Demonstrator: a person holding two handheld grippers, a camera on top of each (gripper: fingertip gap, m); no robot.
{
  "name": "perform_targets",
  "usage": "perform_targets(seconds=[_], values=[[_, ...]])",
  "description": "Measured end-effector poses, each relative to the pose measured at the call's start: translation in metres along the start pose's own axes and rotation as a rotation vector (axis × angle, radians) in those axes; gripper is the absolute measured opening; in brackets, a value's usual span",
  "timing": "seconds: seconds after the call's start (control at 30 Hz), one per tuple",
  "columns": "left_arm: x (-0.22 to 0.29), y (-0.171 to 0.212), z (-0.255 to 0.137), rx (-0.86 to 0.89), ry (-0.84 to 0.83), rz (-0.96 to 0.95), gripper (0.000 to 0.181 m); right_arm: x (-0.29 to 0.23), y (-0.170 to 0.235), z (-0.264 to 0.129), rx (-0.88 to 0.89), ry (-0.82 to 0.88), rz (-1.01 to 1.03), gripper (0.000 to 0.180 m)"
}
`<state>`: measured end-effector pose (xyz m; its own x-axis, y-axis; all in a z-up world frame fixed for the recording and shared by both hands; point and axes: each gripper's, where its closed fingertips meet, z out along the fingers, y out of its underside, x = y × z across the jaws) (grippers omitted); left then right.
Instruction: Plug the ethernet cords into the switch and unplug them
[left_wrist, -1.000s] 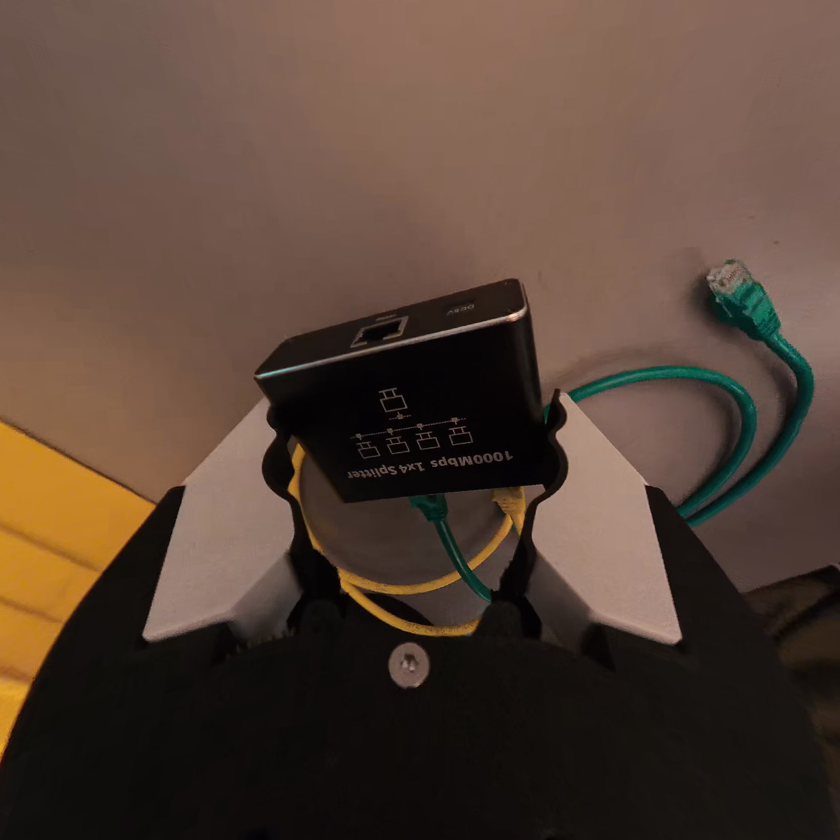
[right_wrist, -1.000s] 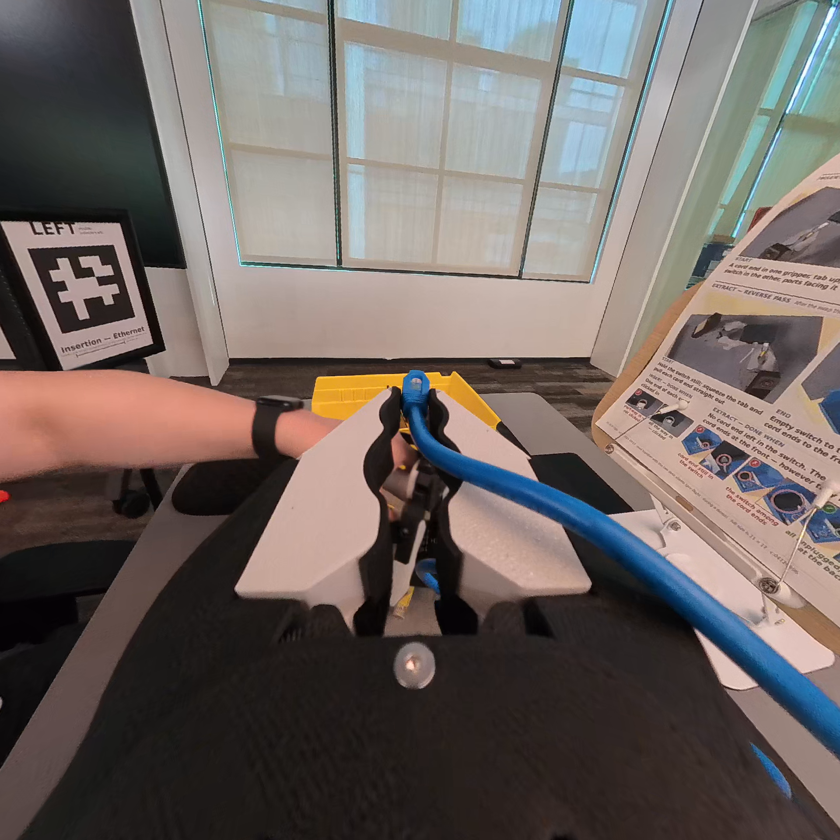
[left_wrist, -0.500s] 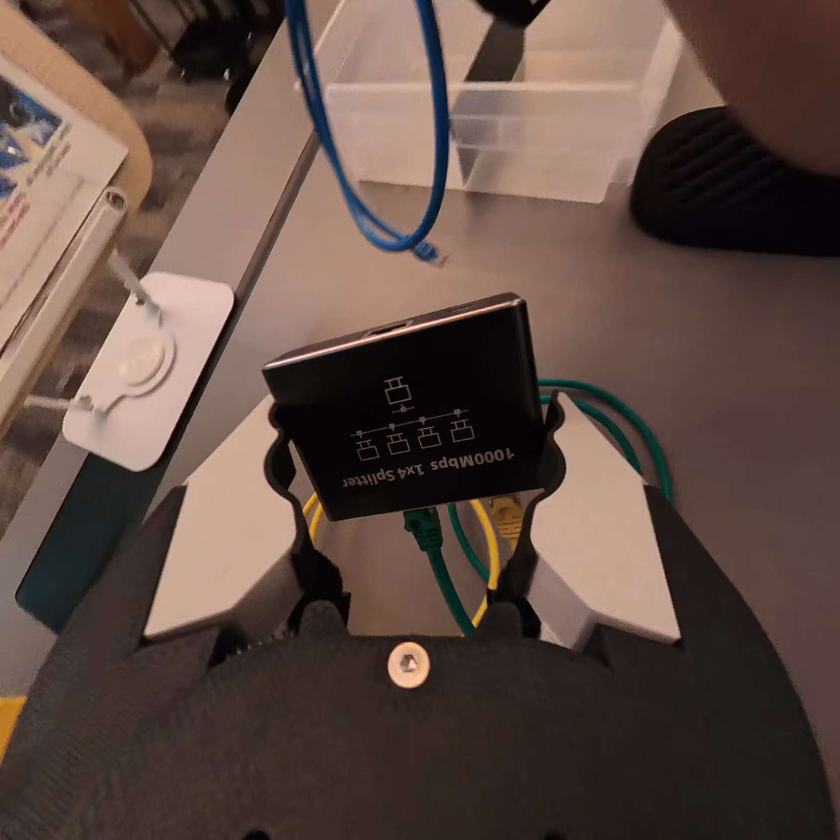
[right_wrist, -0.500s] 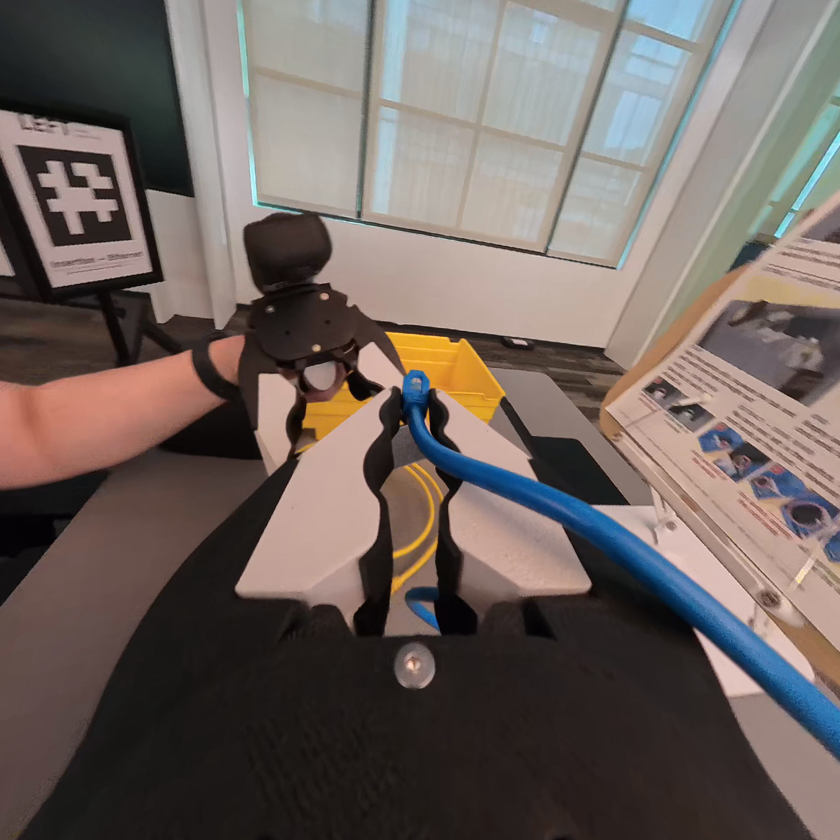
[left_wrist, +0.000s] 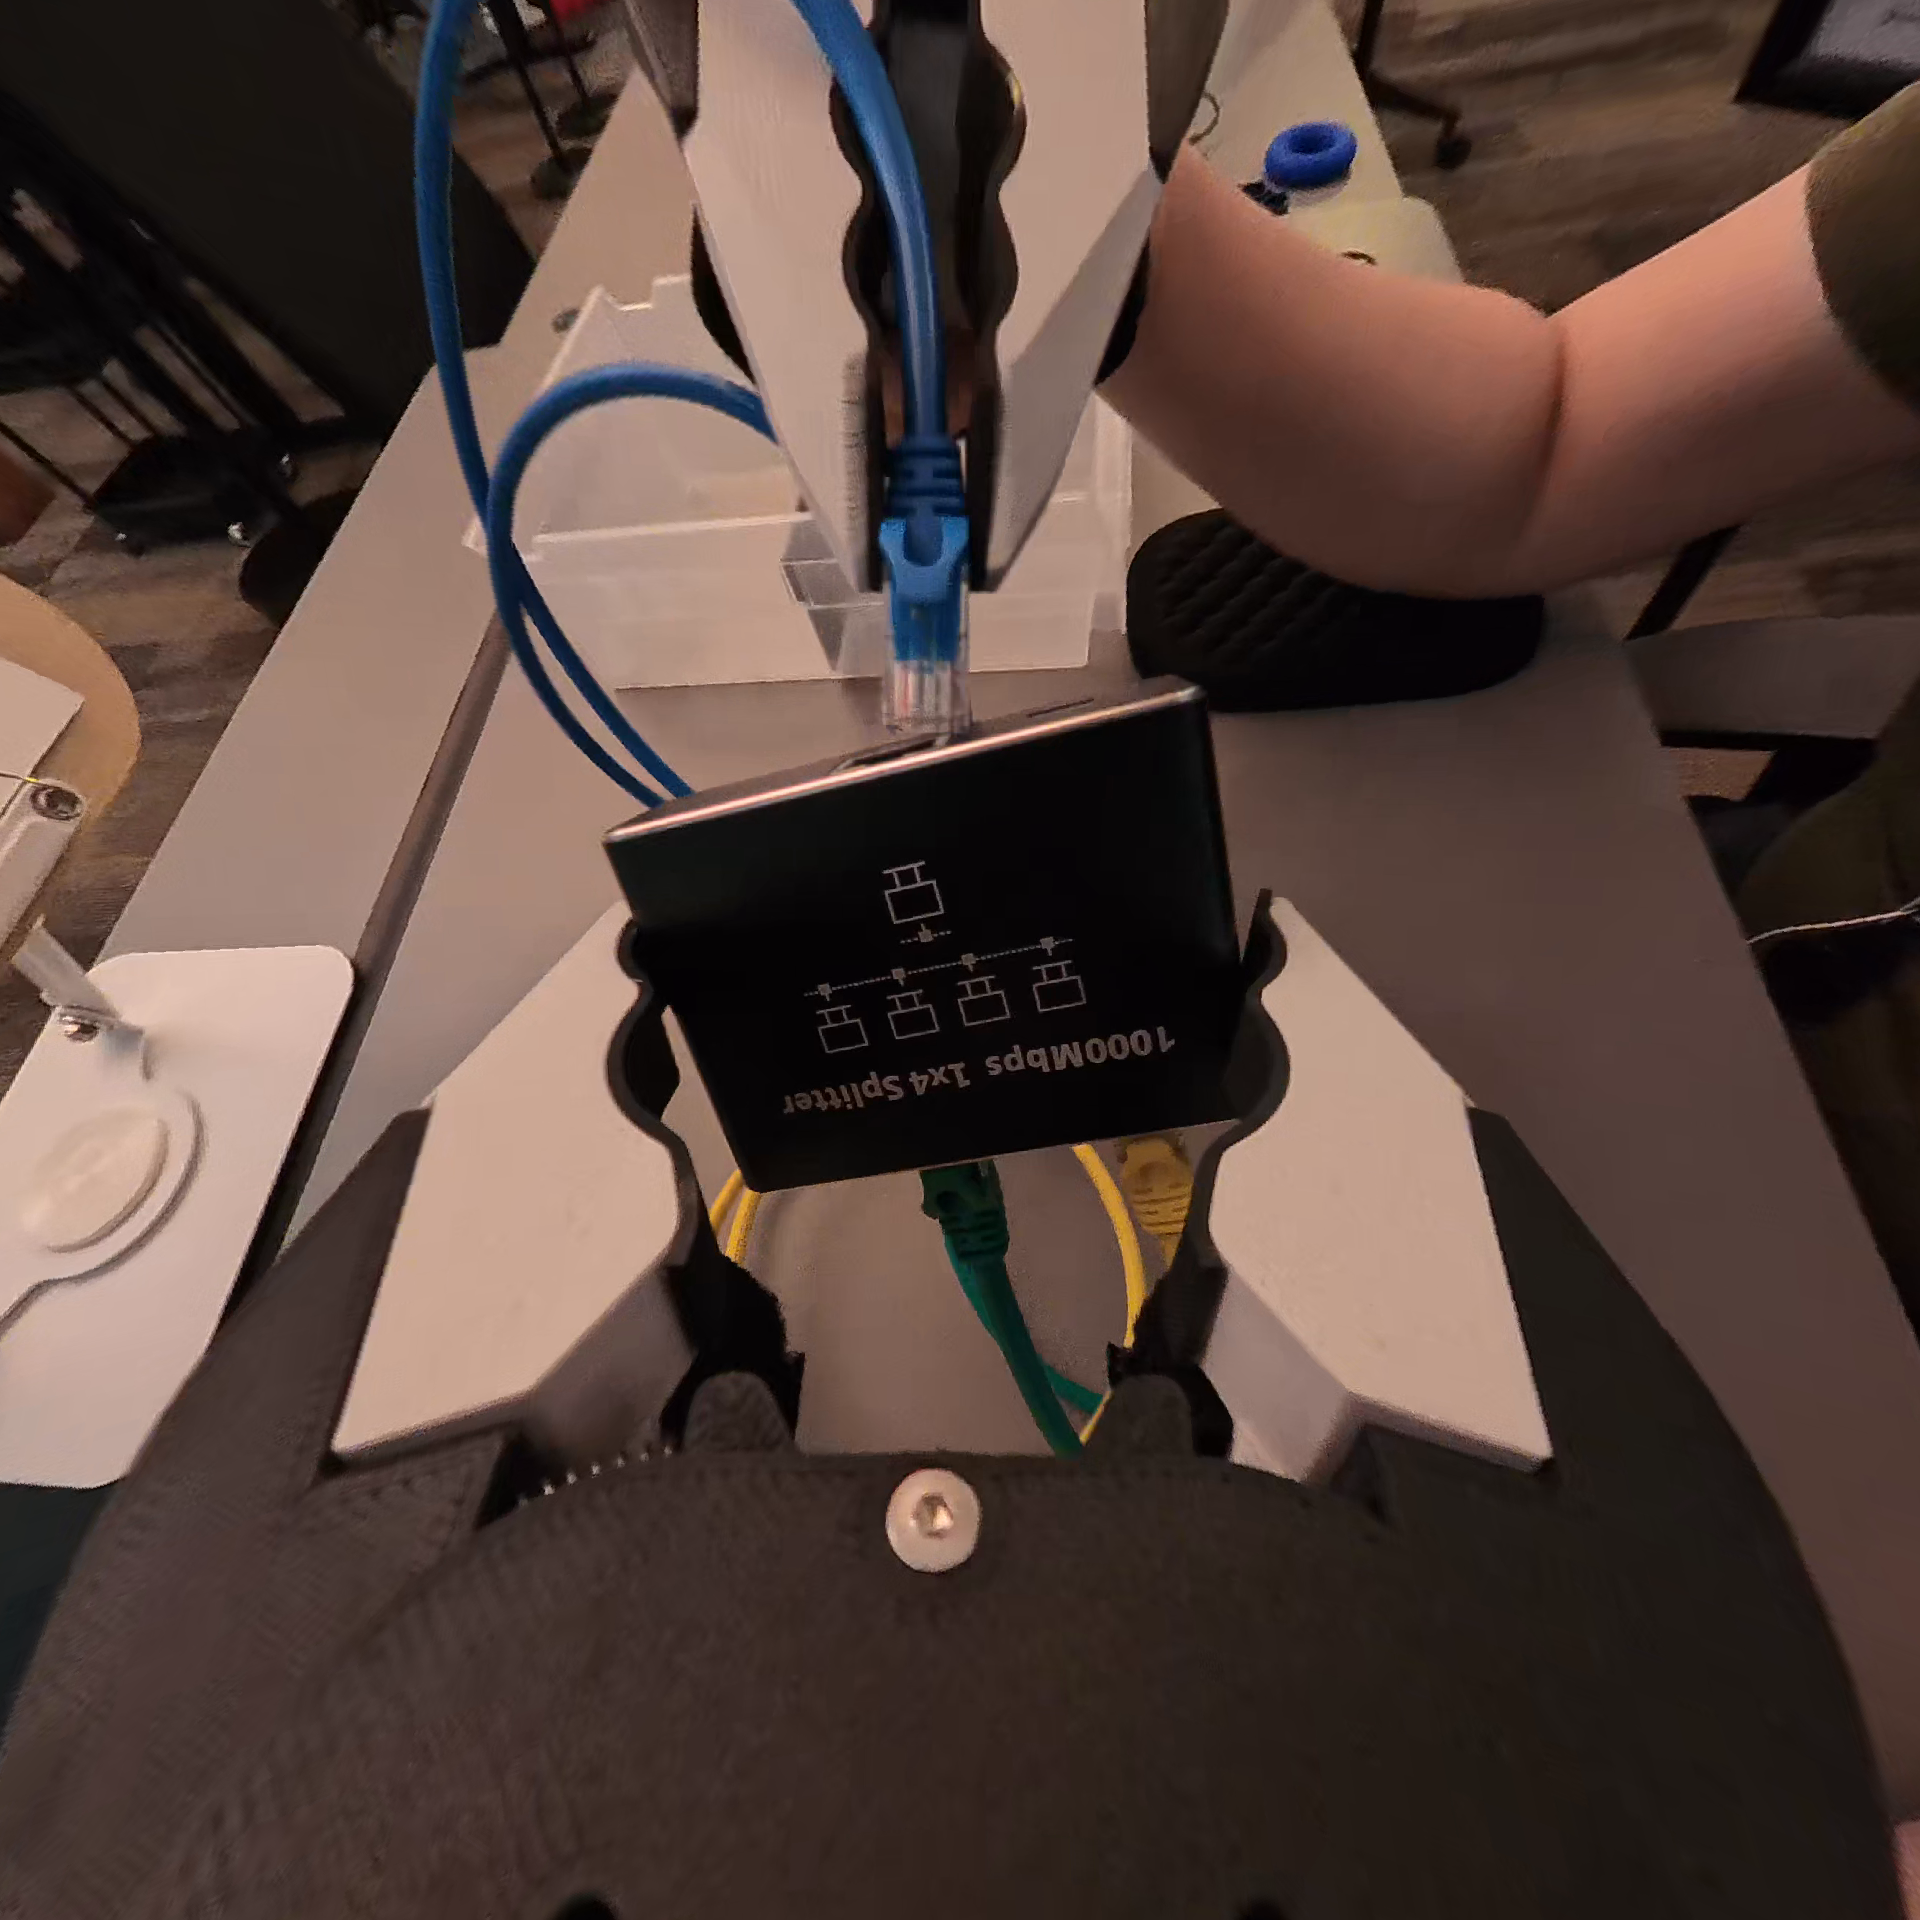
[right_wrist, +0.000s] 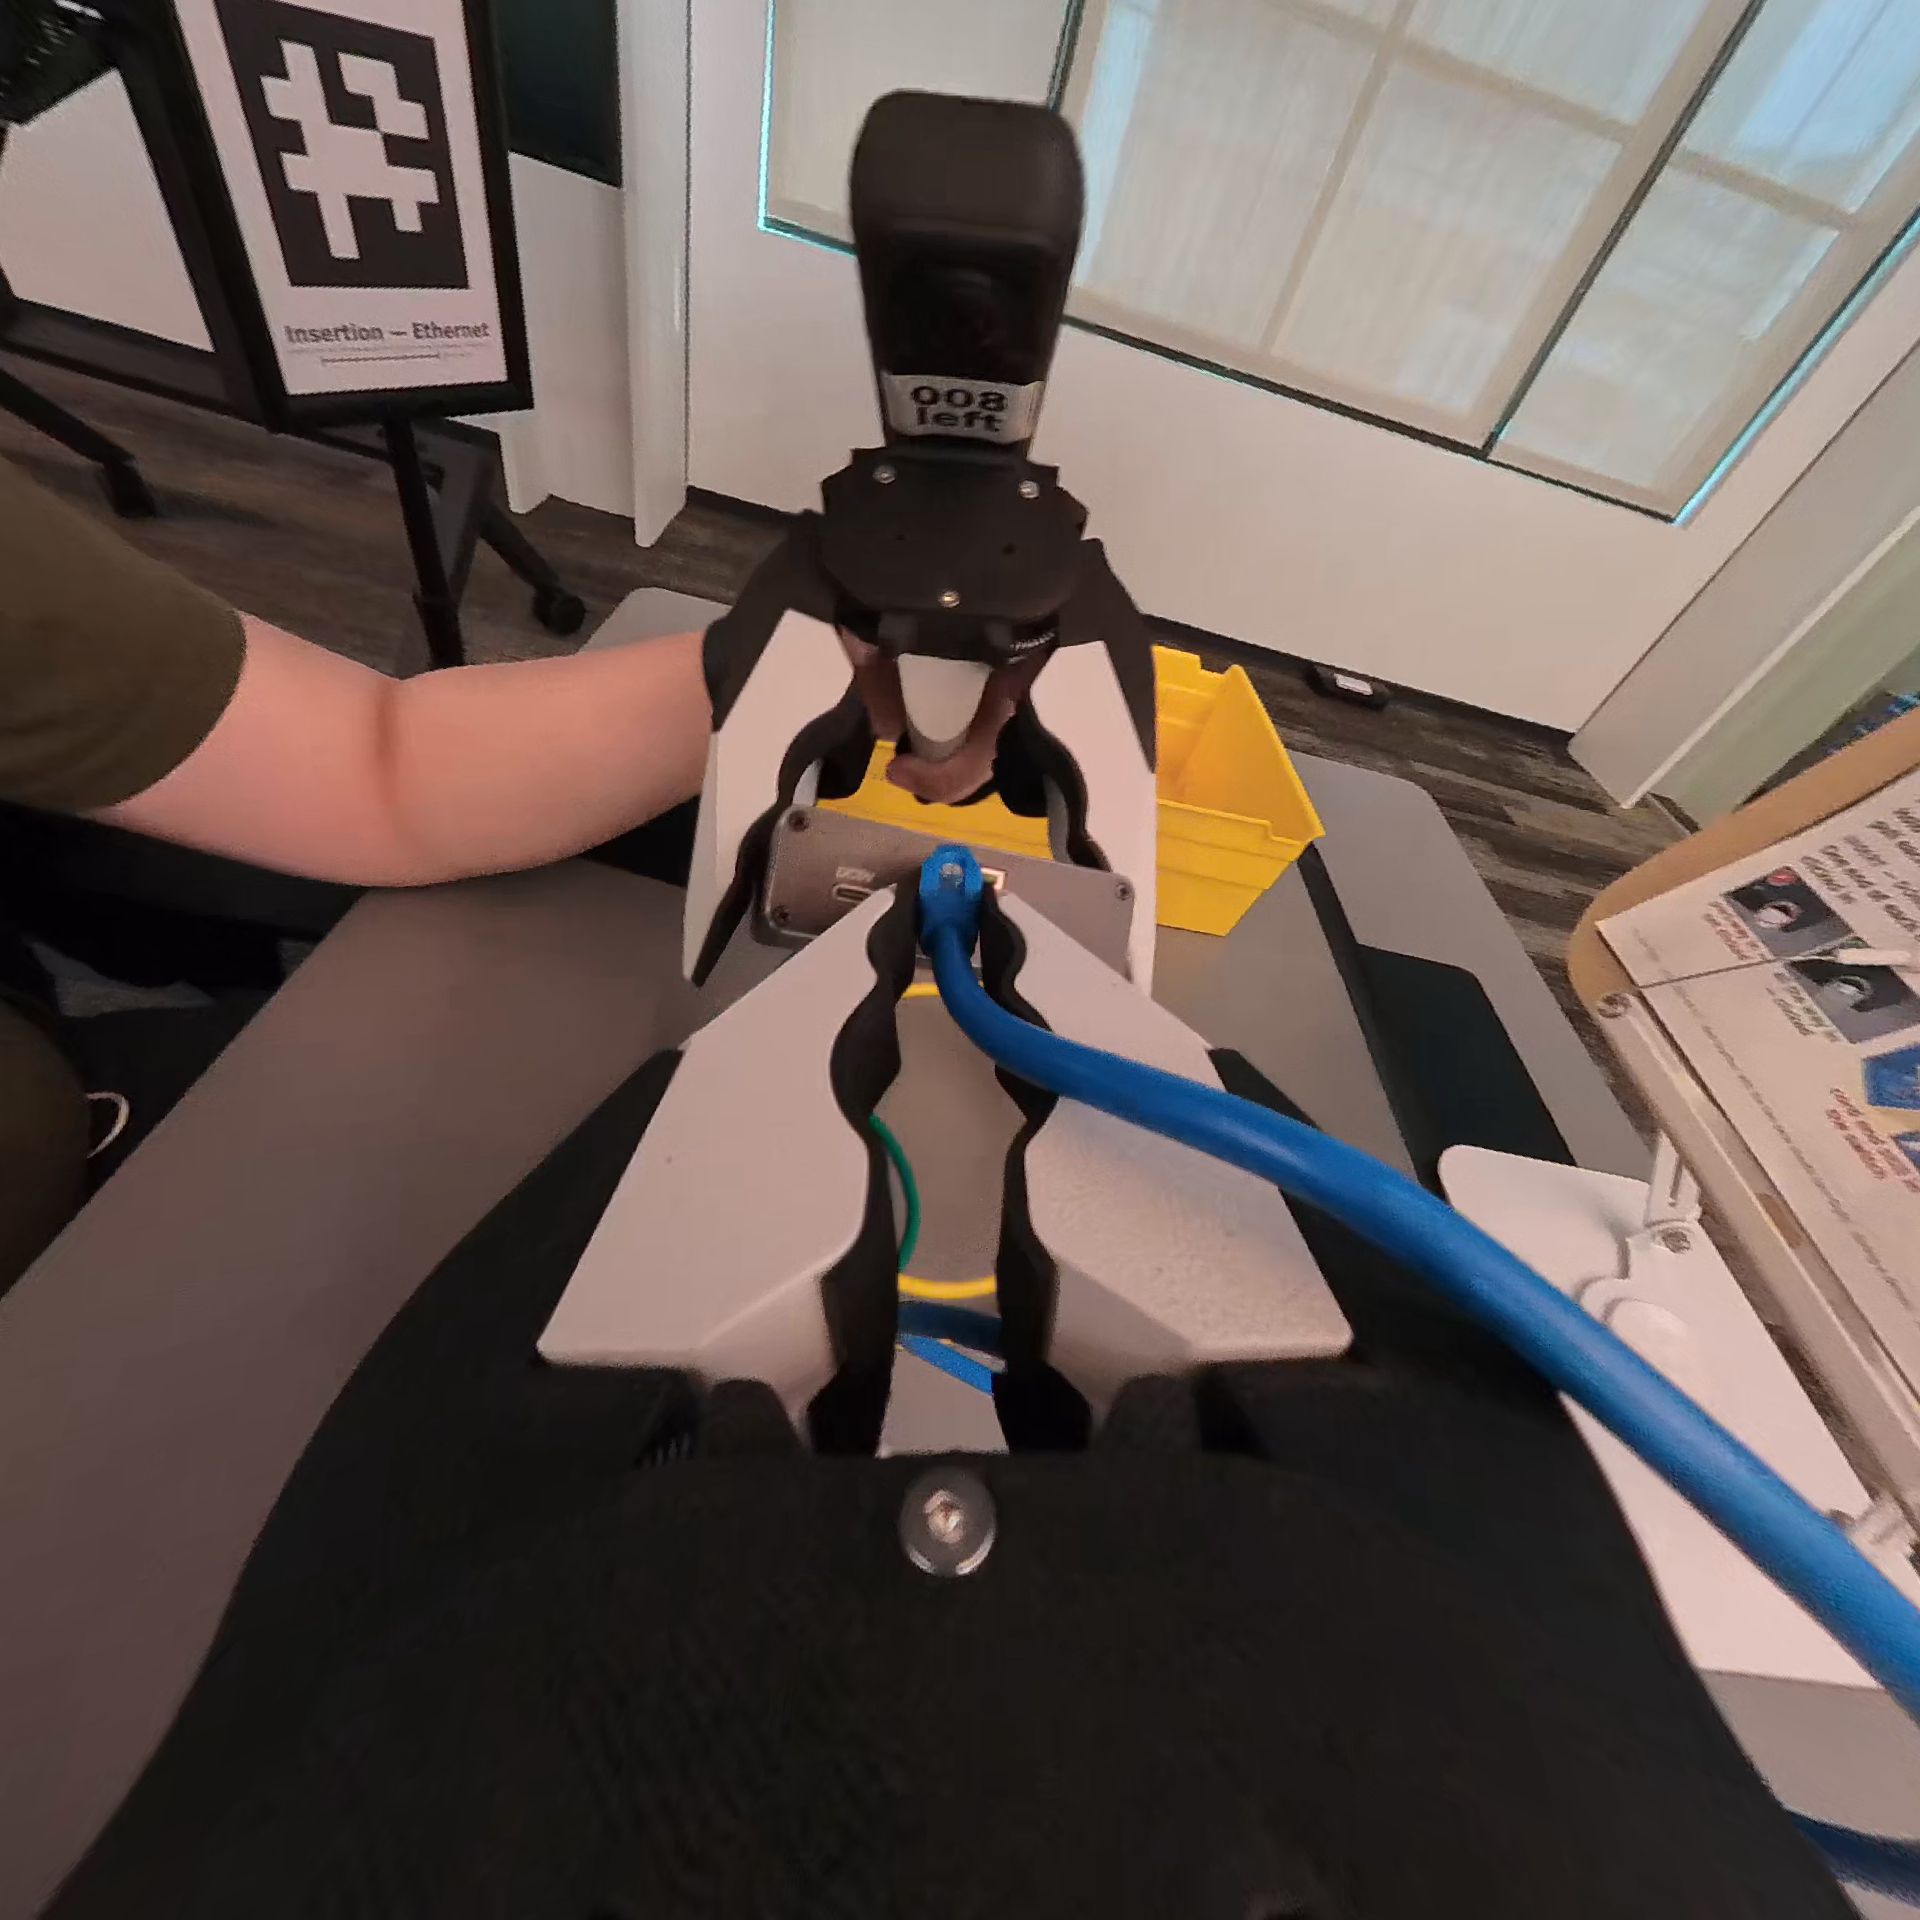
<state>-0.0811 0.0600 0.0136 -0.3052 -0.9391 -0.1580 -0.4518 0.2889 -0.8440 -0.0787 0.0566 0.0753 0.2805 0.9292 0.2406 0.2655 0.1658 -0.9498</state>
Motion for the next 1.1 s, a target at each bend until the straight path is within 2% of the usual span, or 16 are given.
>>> perform_targets(seconds=[0.47, 0.6, 0.77, 1.1], values=[[0.026, -0.010, 0.000, -0.021, 0.051, 0.053, 0.108, -0.022, 0.001, -0.004, -0.047, -0.118, 0.052, 0.011], [0.027, -0.006, 0.006, -0.052, 0.061, 0.046, 0.106, -0.024, 0.010, -0.002, -0.123, -0.110, 0.037, 0.011], [0.027, -0.010, 0.005, 0.018, 0.113, -0.007, 0.105, -0.022, 0.008, 0.000, -0.088, -0.127, 0.097, 0.011], [0.020, 0.000, 0.015, 0.022, 0.136, -0.064, 0.102, -0.015, 0.022, 0.005, -0.150, -0.104, 0.147, 0.011]])
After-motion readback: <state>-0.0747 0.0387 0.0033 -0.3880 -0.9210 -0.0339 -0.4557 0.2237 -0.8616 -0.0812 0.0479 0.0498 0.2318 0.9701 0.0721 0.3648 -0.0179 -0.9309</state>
